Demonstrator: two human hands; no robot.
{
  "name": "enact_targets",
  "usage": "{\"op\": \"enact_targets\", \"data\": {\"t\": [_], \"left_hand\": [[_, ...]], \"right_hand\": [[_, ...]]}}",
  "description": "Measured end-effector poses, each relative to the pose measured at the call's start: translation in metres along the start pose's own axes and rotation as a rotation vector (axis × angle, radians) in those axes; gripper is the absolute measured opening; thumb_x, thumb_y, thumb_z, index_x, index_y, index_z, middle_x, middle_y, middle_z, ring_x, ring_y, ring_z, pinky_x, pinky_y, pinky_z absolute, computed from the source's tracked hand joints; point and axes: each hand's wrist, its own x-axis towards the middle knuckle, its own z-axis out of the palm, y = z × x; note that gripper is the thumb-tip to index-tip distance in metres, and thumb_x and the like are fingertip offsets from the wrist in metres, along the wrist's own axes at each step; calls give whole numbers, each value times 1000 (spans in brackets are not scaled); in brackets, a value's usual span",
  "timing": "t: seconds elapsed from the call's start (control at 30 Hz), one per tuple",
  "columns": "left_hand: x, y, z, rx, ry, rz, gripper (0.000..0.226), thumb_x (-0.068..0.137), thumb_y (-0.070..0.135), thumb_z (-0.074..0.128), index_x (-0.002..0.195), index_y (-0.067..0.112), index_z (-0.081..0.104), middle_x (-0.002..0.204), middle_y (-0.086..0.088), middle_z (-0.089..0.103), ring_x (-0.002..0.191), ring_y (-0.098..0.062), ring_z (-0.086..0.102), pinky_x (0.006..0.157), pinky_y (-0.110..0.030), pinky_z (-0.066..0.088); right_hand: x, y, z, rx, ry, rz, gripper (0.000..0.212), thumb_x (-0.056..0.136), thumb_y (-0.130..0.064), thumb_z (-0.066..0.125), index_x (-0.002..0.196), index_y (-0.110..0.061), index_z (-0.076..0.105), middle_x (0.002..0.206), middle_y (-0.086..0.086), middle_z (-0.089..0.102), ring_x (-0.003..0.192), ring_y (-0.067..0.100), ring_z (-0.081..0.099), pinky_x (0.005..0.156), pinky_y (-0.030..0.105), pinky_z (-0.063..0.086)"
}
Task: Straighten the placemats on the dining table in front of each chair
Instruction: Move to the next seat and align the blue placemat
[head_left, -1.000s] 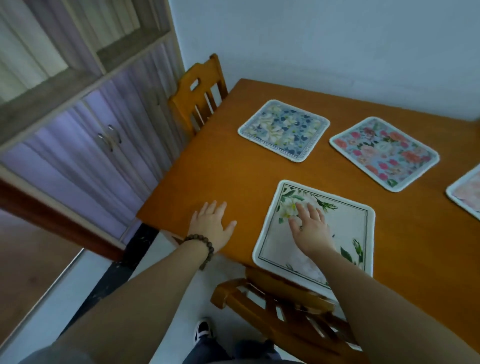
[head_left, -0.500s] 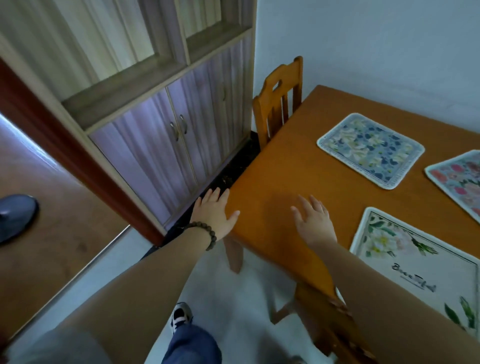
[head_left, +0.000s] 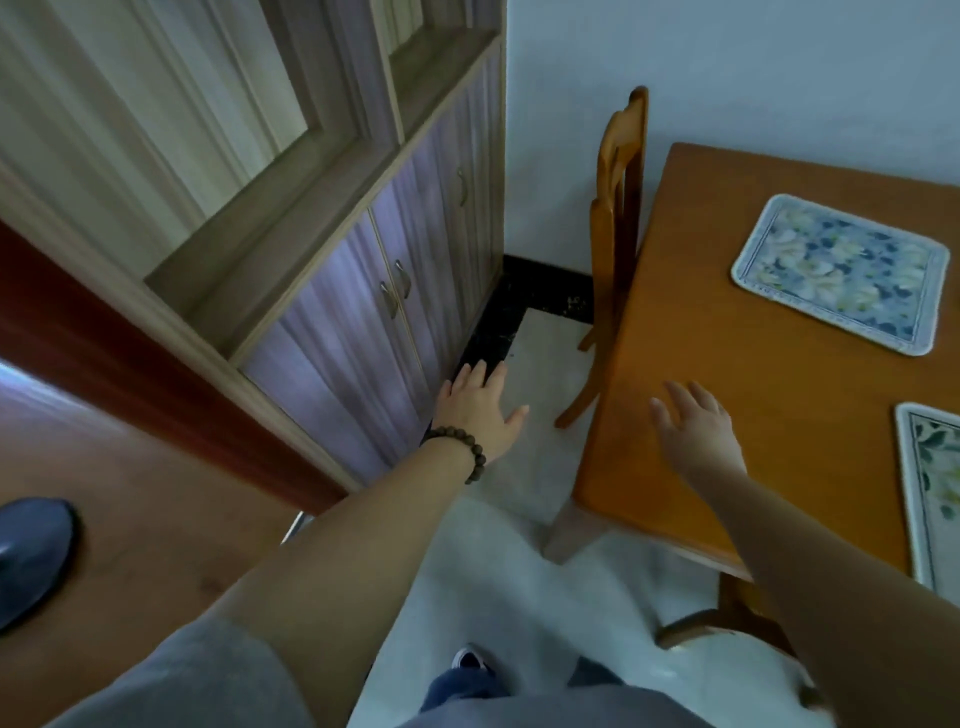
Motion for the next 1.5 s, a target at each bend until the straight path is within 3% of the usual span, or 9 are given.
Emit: {"op": "enact_targets", "data": {"t": [0.47, 0.77, 1.2, 1.5], "left_hand": [[135, 18, -22, 49, 20, 276, 71, 93, 54, 38, 151, 22, 12, 158, -8, 14, 145, -25, 8, 117, -44, 10], [291, 122, -24, 152, -89, 609, 70, 92, 56, 38, 151, 25, 13, 159, -5, 15, 146, -23, 8, 118, -43, 10], [414, 232, -15, 271, -272, 920, 72, 92, 57, 36, 151, 27, 9, 159, -5, 10, 146, -23, 4, 116, -41, 6], [549, 286, -11, 335, -361, 1173, 72, 92, 55, 38, 151, 27, 9, 159, -6, 11, 146, -24, 5, 117, -44, 9]], "right_hand": [[83, -24, -3, 92, 170, 168, 55, 95, -53, 32, 146, -31, 28, 157, 3, 19, 144, 24, 11, 113, 49, 22], [199, -2, -20, 249, 321, 457, 55, 94, -55, 34, 144, -33, 30, 156, 3, 21, 143, 24, 14, 113, 48, 22], [244, 27, -71, 235, 436, 735, 58, 94, -53, 38, 146, -29, 28, 157, 6, 18, 144, 24, 10, 116, 46, 16], [330, 15, -69, 277, 501, 979, 58, 94, -53, 37, 146, -30, 26, 157, 7, 16, 145, 25, 6, 117, 46, 11]]}}
